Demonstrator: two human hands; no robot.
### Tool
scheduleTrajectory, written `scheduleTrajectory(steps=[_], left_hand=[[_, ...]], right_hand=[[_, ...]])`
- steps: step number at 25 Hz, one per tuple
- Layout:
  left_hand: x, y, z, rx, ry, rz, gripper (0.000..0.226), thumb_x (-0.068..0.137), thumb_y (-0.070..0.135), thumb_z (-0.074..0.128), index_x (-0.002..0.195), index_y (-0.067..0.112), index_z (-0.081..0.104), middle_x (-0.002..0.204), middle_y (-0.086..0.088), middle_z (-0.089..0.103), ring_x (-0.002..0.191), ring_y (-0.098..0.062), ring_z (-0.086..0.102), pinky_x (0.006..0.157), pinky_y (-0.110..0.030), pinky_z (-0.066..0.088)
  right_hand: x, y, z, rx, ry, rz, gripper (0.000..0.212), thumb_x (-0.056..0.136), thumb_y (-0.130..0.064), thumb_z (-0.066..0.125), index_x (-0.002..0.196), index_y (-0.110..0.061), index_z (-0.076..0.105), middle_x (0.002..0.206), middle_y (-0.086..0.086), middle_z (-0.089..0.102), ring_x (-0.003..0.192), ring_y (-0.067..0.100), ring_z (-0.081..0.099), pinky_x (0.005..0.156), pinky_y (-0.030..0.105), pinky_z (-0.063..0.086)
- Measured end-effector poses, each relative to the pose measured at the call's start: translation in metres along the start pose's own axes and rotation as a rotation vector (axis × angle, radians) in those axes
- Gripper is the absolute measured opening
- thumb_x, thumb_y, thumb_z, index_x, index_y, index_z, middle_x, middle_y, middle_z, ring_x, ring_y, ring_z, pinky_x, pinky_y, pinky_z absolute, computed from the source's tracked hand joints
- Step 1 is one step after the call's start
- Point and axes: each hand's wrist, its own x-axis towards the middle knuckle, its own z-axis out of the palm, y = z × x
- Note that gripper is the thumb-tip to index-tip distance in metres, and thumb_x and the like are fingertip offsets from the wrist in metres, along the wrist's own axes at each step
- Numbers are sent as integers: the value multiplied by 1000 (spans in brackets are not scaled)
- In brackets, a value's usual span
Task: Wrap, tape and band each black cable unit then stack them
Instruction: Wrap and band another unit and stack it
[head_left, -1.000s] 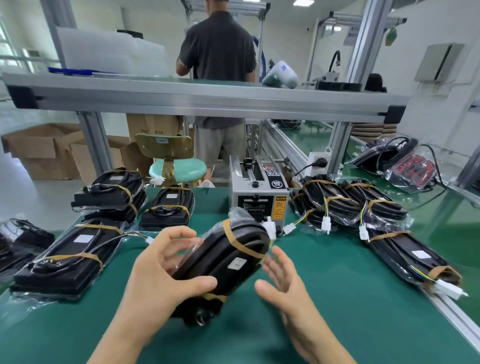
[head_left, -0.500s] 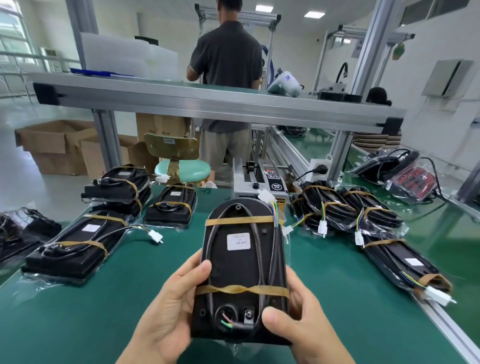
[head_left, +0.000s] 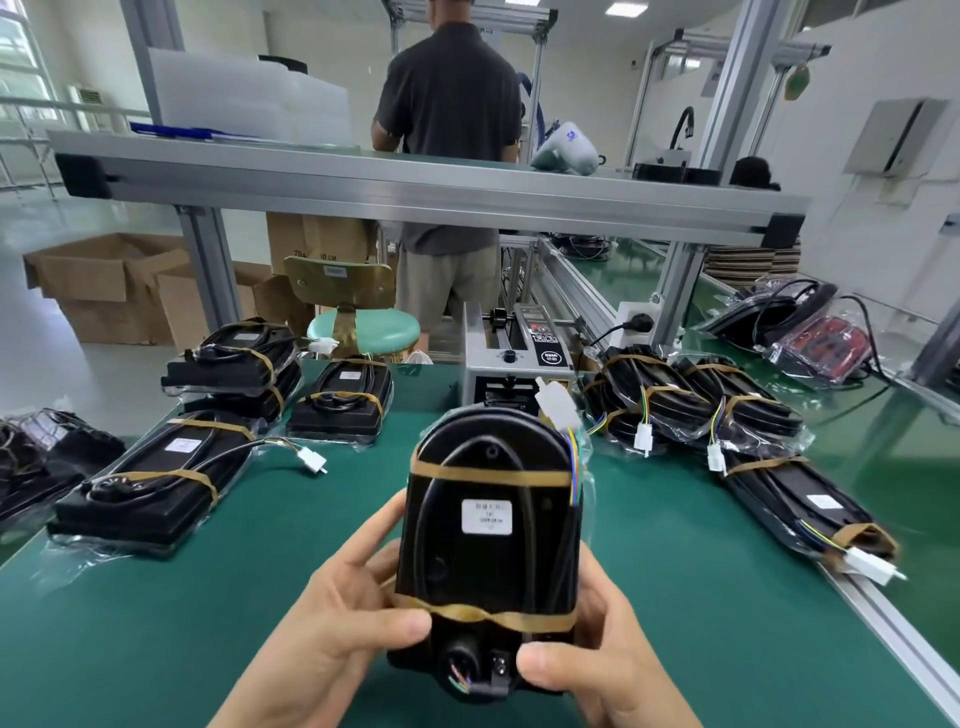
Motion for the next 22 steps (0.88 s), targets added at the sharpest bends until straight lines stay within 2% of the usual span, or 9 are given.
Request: scheduleTrajectory(steps=[3, 7, 9, 11, 14, 16, 17, 20, 22], left_hand=[[-4, -5, -2, -28, 23, 166, 93, 39, -24, 68, 118, 25, 67, 116, -24, 64, 96, -38, 63, 77, -44, 56], [-7, -6, -2, -22, -3, 274, 91, 34, -30, 60, 111, 16, 71, 107, -26, 67, 92, -36, 66, 76, -41, 57], [-5, -5, -6, 11, -25, 299, 89, 36, -29, 62, 113, 16, 70, 107, -22, 68, 94, -33, 67, 78, -39, 57], [-2, 2, -13, 149, -112, 306, 88, 44, -18, 74, 127, 10, 60, 117, -17, 66, 107, -30, 63, 89, -37, 51], [3, 9, -31, 478, -280, 211, 78, 69, 18, 79, 139, 10, 45, 134, -14, 56, 128, -30, 49, 107, -39, 37], [2, 10, -37, 426, -287, 194, 72, 74, 31, 78, 137, 13, 48, 134, -15, 56, 129, -32, 48, 108, -42, 37], [1, 8, -36, 328, -277, 208, 71, 73, 31, 79, 136, 15, 50, 133, -17, 56, 126, -32, 51, 106, -41, 40], [6, -6, -39, -35, 77, 213, 57, 58, 14, 82, 114, 13, 70, 119, -29, 61, 103, -36, 64, 87, -41, 54], [10, -12, -38, -180, 244, 142, 48, 60, 13, 78, 107, 7, 72, 114, -32, 62, 97, -42, 63, 82, -51, 55]], right_hand=[[4, -2, 0, 58, -105, -17, 79, 63, 12, 72, 135, -9, 48, 128, 27, 58, 120, 45, 54, 102, 50, 44], [7, -1, -2, 81, -158, 16, 80, 61, 17, 71, 133, -11, 52, 123, 23, 63, 116, 38, 59, 92, 45, 51], [8, -1, -2, 89, -163, 23, 82, 59, 16, 71, 133, -12, 52, 123, 25, 62, 116, 41, 59, 90, 45, 51], [11, -2, -3, 147, -201, 17, 81, 63, 16, 73, 136, -12, 49, 127, 27, 58, 119, 46, 54, 96, 51, 47], [18, 0, -7, 115, -192, 13, 85, 66, 2, 82, 141, -10, 43, 132, 22, 57, 124, 42, 52, 102, 49, 44], [29, 3, -6, 59, -161, 14, 91, 61, -11, 89, 140, -7, 44, 129, 26, 58, 122, 46, 52, 104, 55, 41], [35, 6, -3, 67, -159, -25, 86, 61, -12, 89, 136, -9, 49, 128, 26, 59, 121, 47, 53, 104, 54, 41], [60, 10, 18, 67, -61, -117, 73, 65, -16, 88, 130, -16, 56, 125, 18, 63, 116, 35, 60, 94, 35, 50], [78, 13, 29, 15, 37, -79, 73, 65, -23, 86, 131, -17, 54, 122, 11, 66, 113, 28, 63, 91, 32, 51]])
